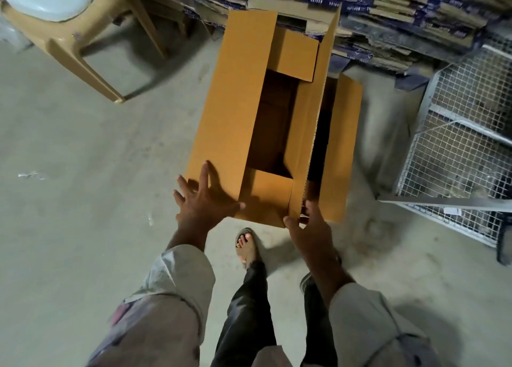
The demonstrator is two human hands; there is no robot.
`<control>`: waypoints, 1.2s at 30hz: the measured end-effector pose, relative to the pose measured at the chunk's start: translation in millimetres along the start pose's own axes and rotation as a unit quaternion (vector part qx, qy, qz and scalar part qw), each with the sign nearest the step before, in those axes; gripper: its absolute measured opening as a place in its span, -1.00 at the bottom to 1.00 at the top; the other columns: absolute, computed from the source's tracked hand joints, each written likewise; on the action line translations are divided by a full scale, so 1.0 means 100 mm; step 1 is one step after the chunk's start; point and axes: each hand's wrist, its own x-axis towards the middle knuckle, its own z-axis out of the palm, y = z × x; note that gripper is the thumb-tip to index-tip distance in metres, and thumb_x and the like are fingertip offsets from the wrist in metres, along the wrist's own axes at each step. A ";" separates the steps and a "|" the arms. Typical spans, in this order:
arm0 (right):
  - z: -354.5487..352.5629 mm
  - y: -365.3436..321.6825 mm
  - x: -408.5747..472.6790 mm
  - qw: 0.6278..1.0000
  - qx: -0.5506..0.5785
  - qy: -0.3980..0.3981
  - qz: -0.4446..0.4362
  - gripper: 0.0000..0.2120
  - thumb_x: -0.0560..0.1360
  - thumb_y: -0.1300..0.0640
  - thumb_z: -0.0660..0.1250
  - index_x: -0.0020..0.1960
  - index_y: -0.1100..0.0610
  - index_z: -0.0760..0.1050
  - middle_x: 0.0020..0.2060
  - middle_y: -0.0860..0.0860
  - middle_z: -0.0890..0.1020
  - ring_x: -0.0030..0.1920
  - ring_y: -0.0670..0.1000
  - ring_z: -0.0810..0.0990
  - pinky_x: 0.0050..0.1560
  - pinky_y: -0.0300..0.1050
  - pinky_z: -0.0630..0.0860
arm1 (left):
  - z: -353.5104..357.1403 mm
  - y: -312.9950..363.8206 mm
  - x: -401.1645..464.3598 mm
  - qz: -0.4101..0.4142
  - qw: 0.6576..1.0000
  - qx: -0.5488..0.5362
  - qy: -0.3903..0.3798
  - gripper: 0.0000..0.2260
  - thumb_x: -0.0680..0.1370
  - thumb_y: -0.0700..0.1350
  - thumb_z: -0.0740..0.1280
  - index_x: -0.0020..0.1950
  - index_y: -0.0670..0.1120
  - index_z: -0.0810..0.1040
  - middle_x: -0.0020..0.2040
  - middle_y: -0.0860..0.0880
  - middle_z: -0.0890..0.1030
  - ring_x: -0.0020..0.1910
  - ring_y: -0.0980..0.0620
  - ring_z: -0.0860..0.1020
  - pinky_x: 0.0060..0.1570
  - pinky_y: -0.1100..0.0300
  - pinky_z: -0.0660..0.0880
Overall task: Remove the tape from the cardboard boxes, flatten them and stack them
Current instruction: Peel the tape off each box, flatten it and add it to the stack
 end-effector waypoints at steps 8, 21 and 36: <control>0.13 -0.11 0.19 0.982 0.129 -0.140 0.015 -0.24 0.57 0.35 0.32 0.62 -0.09 0.10 0.29 -0.16 0.47 0.30 0.01 0.48 0.20 -0.21 0.41 | 0.07 -0.06 0.03 0.032 0.997 -0.040 0.055 0.27 0.13 0.49 0.53 0.62 0.24 -0.17 0.39 -0.19 0.15 0.35 -0.32 0.24 0.37 -0.25 0.31; -0.45 -0.60 -0.26 0.966 0.161 -0.165 -0.122 -0.14 0.42 0.19 0.23 0.55 -0.30 -0.09 0.52 -0.14 0.26 0.44 -0.01 0.41 0.36 -0.22 0.39 | -0.35 0.20 -0.85 0.026 0.972 -0.157 0.171 0.14 0.13 0.37 0.63 0.56 0.34 0.04 0.38 -0.05 0.16 0.36 -0.27 0.20 0.31 -0.31 0.41; -1.70 -0.86 -0.53 0.951 -0.030 0.160 -0.261 -0.45 0.49 -0.56 -0.10 0.43 -0.53 0.26 0.51 -0.21 0.27 0.52 -0.04 0.26 0.39 0.21 0.38 | -0.81 1.91 -1.79 0.202 0.924 -0.145 0.290 0.11 -0.01 0.63 0.28 0.47 0.15 0.34 0.20 -0.21 0.32 0.15 -0.25 0.33 0.21 -0.10 0.35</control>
